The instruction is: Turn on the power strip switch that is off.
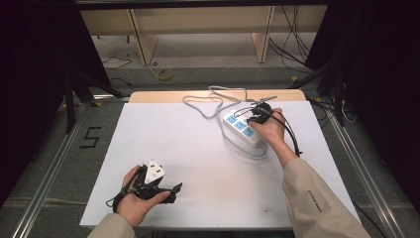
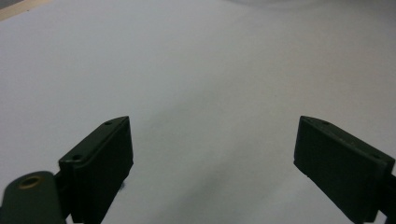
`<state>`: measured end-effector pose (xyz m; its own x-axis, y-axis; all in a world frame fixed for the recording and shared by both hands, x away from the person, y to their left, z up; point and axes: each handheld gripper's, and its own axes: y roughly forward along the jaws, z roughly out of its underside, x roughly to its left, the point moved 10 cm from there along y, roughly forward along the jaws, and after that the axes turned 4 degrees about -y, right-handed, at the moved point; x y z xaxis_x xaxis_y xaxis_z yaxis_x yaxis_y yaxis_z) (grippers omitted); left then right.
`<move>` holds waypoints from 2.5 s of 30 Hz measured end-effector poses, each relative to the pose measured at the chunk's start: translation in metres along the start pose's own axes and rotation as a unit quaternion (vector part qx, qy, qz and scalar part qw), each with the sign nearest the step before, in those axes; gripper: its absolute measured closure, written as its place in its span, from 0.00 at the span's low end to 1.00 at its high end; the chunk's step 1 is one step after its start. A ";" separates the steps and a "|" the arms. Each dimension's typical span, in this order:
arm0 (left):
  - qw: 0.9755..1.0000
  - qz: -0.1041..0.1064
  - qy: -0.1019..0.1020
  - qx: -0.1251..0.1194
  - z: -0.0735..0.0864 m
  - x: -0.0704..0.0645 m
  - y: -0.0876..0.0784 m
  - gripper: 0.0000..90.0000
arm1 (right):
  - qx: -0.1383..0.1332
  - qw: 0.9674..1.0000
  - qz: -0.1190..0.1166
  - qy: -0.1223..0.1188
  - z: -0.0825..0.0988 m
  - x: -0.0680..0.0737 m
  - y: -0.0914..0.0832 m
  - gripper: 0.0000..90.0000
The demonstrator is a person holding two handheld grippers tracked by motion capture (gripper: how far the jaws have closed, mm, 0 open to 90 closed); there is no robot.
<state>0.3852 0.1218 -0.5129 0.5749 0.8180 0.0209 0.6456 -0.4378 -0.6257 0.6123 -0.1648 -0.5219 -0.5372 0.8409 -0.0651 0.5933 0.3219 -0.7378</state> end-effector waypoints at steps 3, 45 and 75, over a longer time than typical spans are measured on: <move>1.000 0.000 -0.001 0.001 0.000 0.000 0.000 0.12 | -0.004 1.000 -0.006 0.000 0.001 0.001 -0.002 0.85; 1.000 -0.003 0.000 0.000 -0.001 0.000 -0.001 0.12 | -0.048 0.998 -0.042 -0.003 0.026 0.024 -0.047 0.65; 1.000 -0.004 -0.001 0.003 0.001 0.000 0.000 0.12 | -0.080 0.992 -0.094 -0.023 0.064 0.055 -0.111 0.48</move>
<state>0.3846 0.1225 -0.5133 0.5679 0.8227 0.0246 0.6479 -0.4285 -0.6298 0.4786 -0.1817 -0.4865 -0.6716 0.7403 0.0297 0.5664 0.5388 -0.6237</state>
